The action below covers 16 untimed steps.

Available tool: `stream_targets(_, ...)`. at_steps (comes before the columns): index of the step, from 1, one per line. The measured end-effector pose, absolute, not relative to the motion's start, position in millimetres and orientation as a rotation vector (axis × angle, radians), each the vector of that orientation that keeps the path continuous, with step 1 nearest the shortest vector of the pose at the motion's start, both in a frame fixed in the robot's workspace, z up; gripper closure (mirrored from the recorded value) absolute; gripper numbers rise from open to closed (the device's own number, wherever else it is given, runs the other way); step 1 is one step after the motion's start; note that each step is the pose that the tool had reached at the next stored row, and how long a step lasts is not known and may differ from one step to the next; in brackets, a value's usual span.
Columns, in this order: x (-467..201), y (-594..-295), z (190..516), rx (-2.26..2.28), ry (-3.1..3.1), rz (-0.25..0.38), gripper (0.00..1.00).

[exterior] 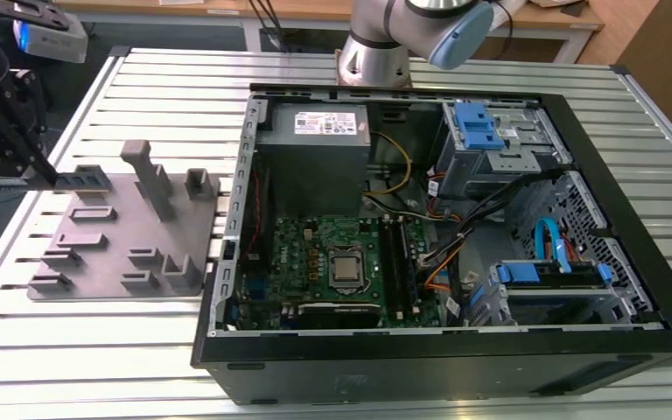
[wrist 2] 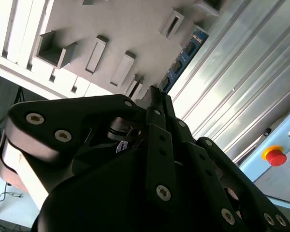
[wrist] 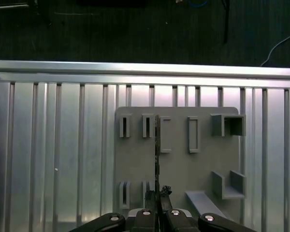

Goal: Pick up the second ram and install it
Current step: 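Pick up the second ram and move it above second insertion slot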

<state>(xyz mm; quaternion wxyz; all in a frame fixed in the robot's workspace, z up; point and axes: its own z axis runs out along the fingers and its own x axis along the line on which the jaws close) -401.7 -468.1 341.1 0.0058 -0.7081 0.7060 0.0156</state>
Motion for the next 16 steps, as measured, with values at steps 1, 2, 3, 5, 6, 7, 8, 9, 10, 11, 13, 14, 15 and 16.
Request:
stream_targets(1,-401.7,-468.1,343.5,-2.216,2.210,0.049,0.86)
stream_targets(2,-401.7,-468.1,346.0,-2.216,2.210,0.049,0.86)
stream_targets(3,-401.7,-468.1,348.6,-2.216,2.210,0.049,0.86)
stream_targets(5,-401.7,-468.1,354.3,-2.216,2.210,0.049,0.86)
stream_targets(6,-401.7,-468.1,357.0,-2.216,2.210,0.049,0.86)
stream_targets(7,-401.7,-468.1,359.4,-2.216,2.210,0.049,0.86)
stream_targets(8,-401.7,-468.1,361.8,-2.216,2.210,0.049,0.86)
stream_targets(9,-401.7,-468.1,363.8,-2.216,2.210,0.049,0.86)
stream_targets(10,-401.7,-468.1,365.6,-2.216,2.210,0.049,0.86)
stream_targets(11,-401.7,-468.1,367.4,-2.216,2.210,0.049,0.86)
stream_targets(13,-401.7,-468.1,371.2,-2.216,2.210,0.049,0.86)
stream_targets(14,-401.7,-468.1,372.9,-2.216,2.210,0.049,0.86)
stream_targets(15,-401.7,-468.1,374.4,-2.216,2.210,0.049,0.86)
stream_targets(16,-401.7,-468.1,376.0,-2.216,2.210,0.049,0.86)
